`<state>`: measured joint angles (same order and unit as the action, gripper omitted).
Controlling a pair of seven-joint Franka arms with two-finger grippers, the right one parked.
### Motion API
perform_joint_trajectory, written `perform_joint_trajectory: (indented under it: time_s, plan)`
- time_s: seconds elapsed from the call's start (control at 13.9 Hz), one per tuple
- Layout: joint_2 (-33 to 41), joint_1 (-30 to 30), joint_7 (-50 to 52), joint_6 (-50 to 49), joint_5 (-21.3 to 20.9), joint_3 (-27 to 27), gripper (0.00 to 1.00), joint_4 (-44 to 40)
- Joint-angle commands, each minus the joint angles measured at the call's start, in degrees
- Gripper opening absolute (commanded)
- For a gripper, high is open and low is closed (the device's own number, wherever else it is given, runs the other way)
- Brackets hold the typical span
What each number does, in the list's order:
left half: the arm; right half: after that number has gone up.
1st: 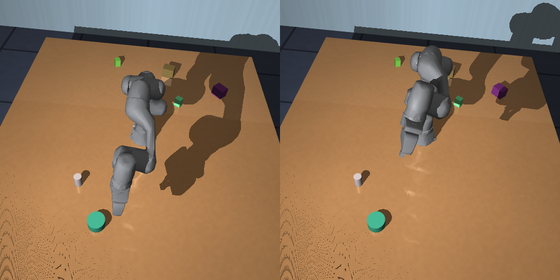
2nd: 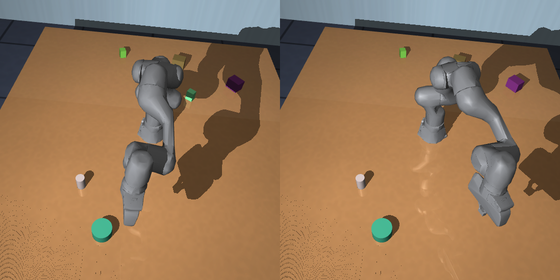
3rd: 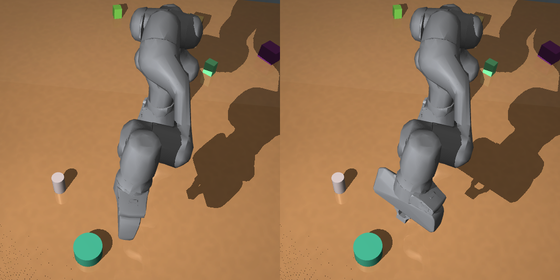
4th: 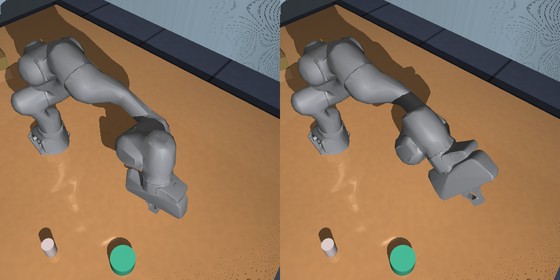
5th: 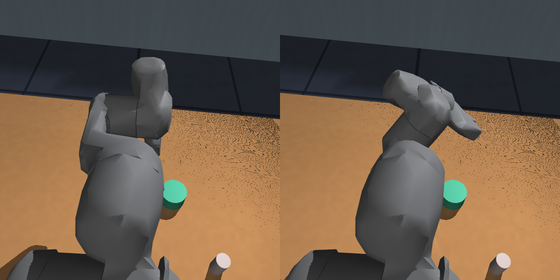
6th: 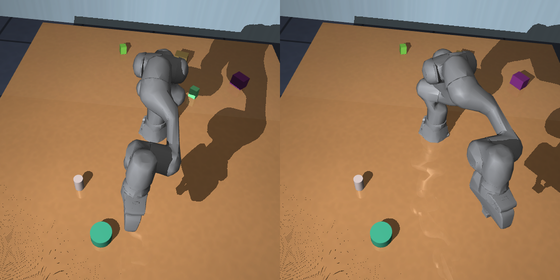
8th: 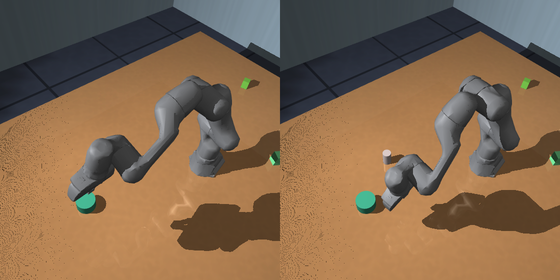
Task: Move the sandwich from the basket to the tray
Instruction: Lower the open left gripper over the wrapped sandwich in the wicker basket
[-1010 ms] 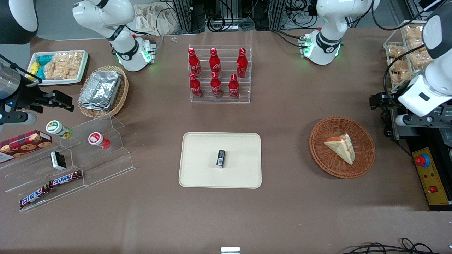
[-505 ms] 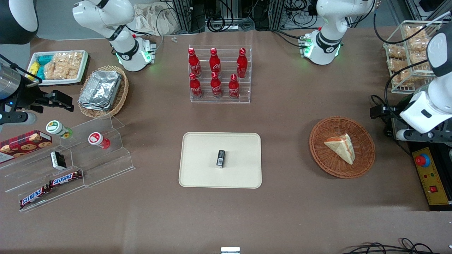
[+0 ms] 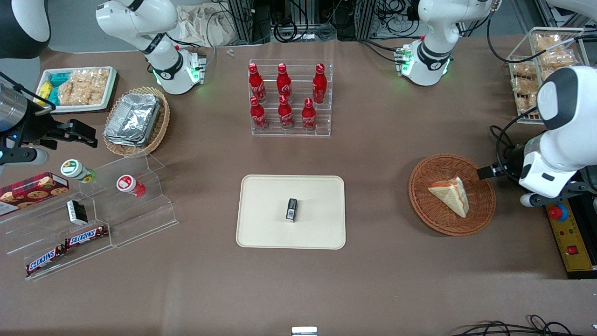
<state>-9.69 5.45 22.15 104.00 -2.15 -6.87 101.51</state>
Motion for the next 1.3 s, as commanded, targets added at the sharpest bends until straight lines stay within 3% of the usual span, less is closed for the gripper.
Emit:
perform_joint_trajectory:
  time_s: [0.0,0.29,0.65,1.23]
  plan:
    - [1.6,0.2,9.9,5.7,0.0,-0.1,1.00,6.2]
    - [-0.3,-0.1,23.8,16.1,0.0,-0.4,1.00,11.4]
    - [-0.9,0.2,24.8,30.7,0.0,-0.3,1.00,22.4]
    - [-4.3,1.3,25.2,32.0,0.6,-0.2,1.00,23.9]
